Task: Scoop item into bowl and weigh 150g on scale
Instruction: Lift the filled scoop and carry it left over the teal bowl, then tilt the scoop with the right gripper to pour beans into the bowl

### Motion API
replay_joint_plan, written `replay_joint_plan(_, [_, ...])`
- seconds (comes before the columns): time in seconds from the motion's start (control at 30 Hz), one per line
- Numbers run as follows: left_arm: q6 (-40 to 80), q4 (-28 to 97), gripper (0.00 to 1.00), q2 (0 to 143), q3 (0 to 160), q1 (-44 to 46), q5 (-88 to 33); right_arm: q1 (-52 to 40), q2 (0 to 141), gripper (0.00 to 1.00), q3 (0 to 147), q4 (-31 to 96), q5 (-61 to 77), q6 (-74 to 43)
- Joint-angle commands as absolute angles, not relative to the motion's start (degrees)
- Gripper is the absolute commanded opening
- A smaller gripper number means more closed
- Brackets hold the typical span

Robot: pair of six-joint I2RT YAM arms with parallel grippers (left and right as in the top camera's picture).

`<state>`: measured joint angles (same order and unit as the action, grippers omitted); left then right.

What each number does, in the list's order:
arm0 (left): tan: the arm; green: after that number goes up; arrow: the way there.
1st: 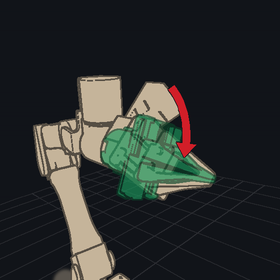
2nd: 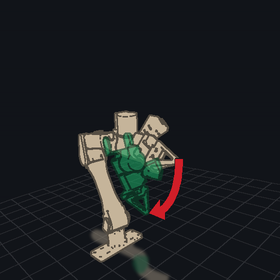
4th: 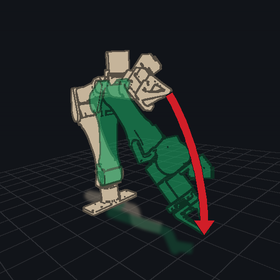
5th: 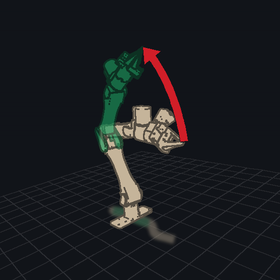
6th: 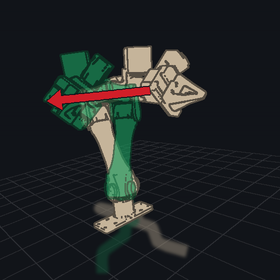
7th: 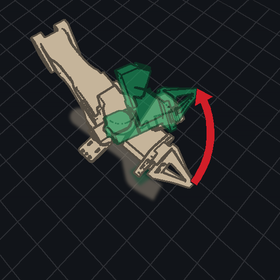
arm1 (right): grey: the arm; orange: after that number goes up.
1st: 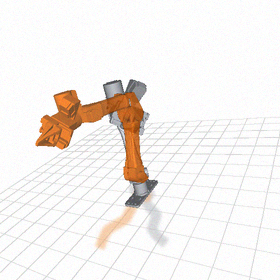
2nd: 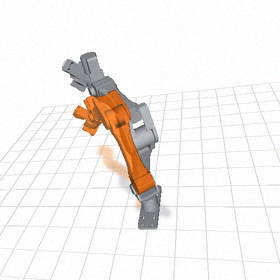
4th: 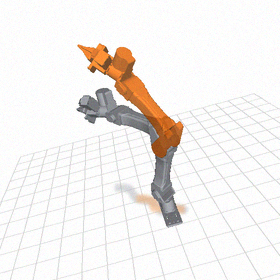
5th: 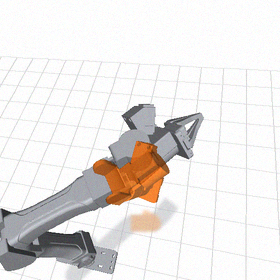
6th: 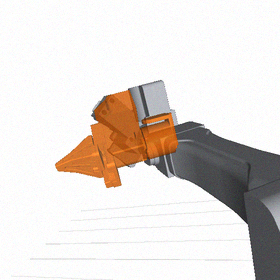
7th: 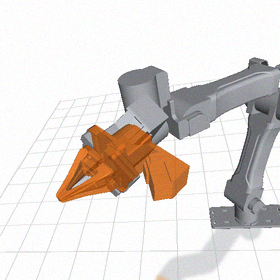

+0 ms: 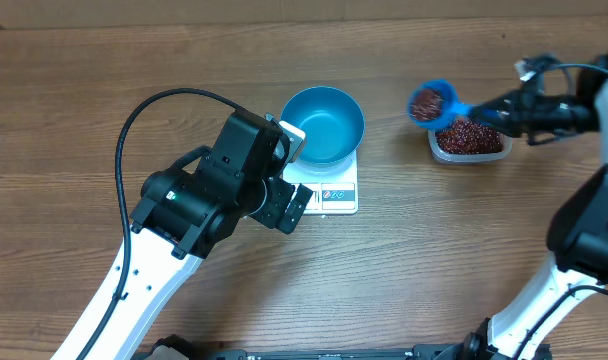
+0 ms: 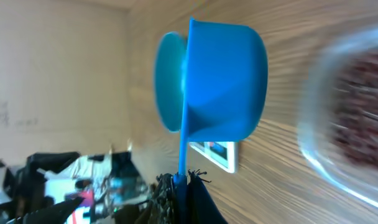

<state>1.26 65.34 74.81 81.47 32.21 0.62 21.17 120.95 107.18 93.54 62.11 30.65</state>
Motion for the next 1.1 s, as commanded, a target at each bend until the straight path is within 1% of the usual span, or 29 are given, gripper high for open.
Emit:
replay_joint_plan(0.0, [0.4, 65.4, 0.99, 75.0, 82.2, 31.9, 0.0, 17.4, 121.5, 0.04, 108.5, 93.0, 70.9, 31.2])
replay_joint_plan(0.3, [0.4, 65.4, 0.99, 75.0, 82.2, 31.9, 0.0, 7.4, 121.5, 0.04, 112.8, 83.1, 71.1, 20.8])
replay_joint_plan(0.5, [0.4, 65.4, 1.0, 75.0, 82.2, 31.9, 0.0, -0.1, 121.5, 0.04, 113.4, 73.6, 62.0, 12.3])
replay_joint_plan(0.67, [0.4, 65.4, 1.0, 75.0, 82.2, 31.9, 0.0, -3.4, 121.1, 0.04, 113.4, 69.1, 56.2, 6.9])
replay_joint_plan(1.07, [0.4, 65.4, 0.99, 75.0, 82.2, 31.9, 0.0, -8.1, 115.7, 0.04, 117.8, 68.2, 43.8, 5.8])
